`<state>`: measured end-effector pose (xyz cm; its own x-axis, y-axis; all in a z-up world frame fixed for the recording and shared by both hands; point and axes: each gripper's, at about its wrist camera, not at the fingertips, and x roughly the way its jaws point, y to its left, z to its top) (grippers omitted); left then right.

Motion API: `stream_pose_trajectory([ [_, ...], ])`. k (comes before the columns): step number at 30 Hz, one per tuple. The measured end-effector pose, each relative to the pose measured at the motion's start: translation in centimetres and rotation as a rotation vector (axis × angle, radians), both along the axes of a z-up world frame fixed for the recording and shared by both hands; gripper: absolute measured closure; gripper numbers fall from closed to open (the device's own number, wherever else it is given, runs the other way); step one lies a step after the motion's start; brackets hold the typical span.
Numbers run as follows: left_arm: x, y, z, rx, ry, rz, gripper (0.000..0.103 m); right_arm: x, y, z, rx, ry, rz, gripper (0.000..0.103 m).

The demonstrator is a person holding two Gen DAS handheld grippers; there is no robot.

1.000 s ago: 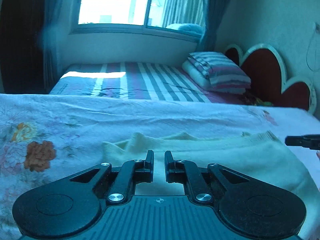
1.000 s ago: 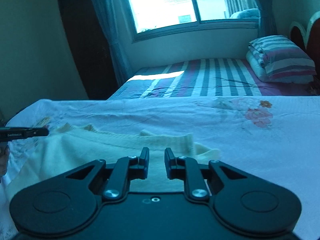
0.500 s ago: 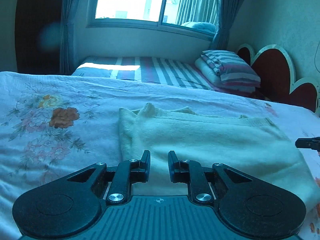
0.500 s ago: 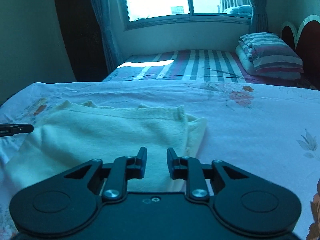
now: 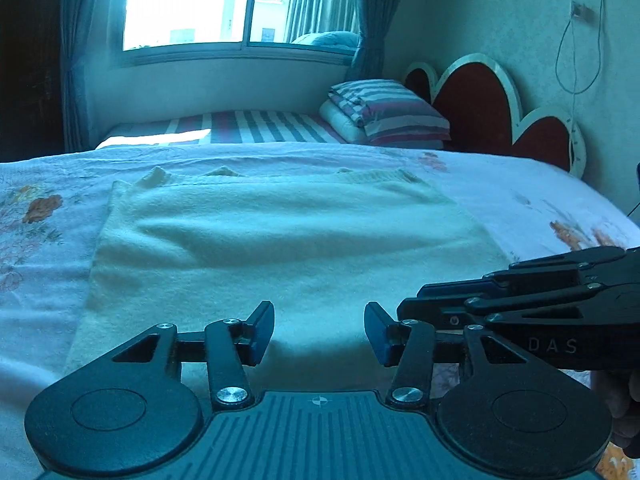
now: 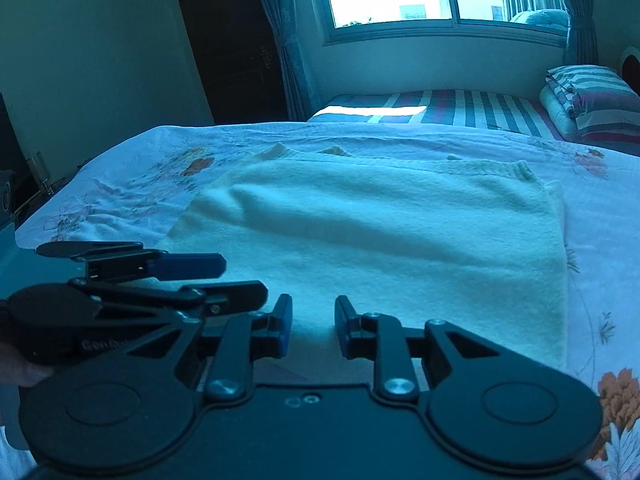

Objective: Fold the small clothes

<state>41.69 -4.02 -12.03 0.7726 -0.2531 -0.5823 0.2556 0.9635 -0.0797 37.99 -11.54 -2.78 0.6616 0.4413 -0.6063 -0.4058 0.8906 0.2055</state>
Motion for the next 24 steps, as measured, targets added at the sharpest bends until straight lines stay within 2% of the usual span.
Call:
stream_pose_trajectory([
  [2,0.0,0.3,-0.7,0.017,0.048,0.017,0.053,0.0,0.8,-0.5,-0.036,0.022,-0.014,0.076],
  [4,0.0,1.1,-1.8,0.005,0.073,0.026,0.053,0.1,1.3,-1.6,-0.071,0.072,-0.016,0.075],
  [6,-0.7,1.4,-2.1,-0.001,0.048,0.023,0.052,-0.7,1.6,-2.0,-0.104,0.049,-0.019,0.076],
  [10,-1.4,2.8,-1.8,-0.002,0.049,0.057,0.052,-1.6,0.7,-1.7,-0.125,0.046,-0.052,0.078],
  [13,-2.0,6.2,-2.2,-0.065,0.054,0.103,0.053,-2.4,-2.3,-1.5,-0.106,0.065,-0.146,0.078],
  [16,-3.2,8.9,-2.5,-0.068,0.048,0.132,0.053,-3.5,-6.7,-1.9,-0.057,0.097,-0.261,0.080],
  [18,-3.5,9.9,-2.1,-0.080,0.046,0.133,0.052,-3.7,-8.6,-1.8,-0.002,0.122,-0.282,0.083],
  [19,-3.3,10.1,-1.4,-0.099,0.013,0.154,0.052,-3.5,-8.8,-1.3,-0.006,0.103,-0.300,0.077],
  [21,-1.8,9.3,0.1,-0.101,-0.047,0.140,0.052,-2.2,-8.7,-0.1,0.004,0.035,-0.315,0.075],
  [23,1.4,7.6,1.7,-0.084,-0.085,0.129,0.052,0.6,-8.0,0.6,0.023,0.015,-0.319,0.075],
  [24,3.2,6.9,1.9,-0.085,-0.076,0.121,0.044,2.1,-7.4,0.8,0.025,0.009,-0.312,0.075],
])
